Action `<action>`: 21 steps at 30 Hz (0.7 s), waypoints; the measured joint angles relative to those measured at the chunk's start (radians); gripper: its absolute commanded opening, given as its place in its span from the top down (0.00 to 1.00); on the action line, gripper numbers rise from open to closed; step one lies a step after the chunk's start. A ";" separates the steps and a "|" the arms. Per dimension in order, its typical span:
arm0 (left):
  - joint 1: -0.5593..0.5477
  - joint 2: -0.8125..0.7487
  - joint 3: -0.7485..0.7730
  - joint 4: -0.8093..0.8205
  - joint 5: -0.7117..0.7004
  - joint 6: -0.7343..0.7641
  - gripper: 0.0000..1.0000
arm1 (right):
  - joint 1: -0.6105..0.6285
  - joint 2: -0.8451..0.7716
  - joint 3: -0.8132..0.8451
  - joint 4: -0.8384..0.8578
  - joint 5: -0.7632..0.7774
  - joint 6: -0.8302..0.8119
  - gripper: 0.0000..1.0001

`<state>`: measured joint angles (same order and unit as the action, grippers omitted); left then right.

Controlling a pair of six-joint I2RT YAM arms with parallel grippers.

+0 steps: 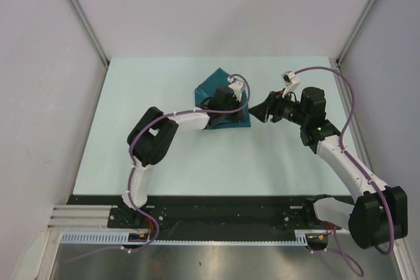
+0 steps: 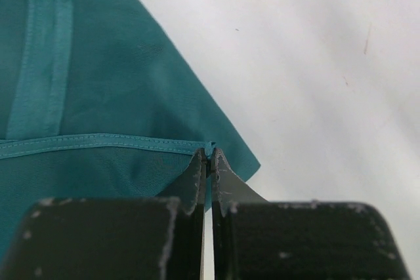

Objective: Fold the napkin, place the utensils inside, and roll it up
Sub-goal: Fold the napkin

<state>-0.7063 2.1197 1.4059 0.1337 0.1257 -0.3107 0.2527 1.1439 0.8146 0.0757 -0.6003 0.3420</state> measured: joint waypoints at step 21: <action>-0.045 0.044 0.012 0.028 0.008 0.024 1.00 | -0.004 0.000 -0.016 -0.016 -0.009 0.002 0.35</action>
<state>-0.7509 2.1635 1.4181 0.1619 0.1341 -0.2863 0.2489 1.1439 0.7986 0.0601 -0.6094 0.3435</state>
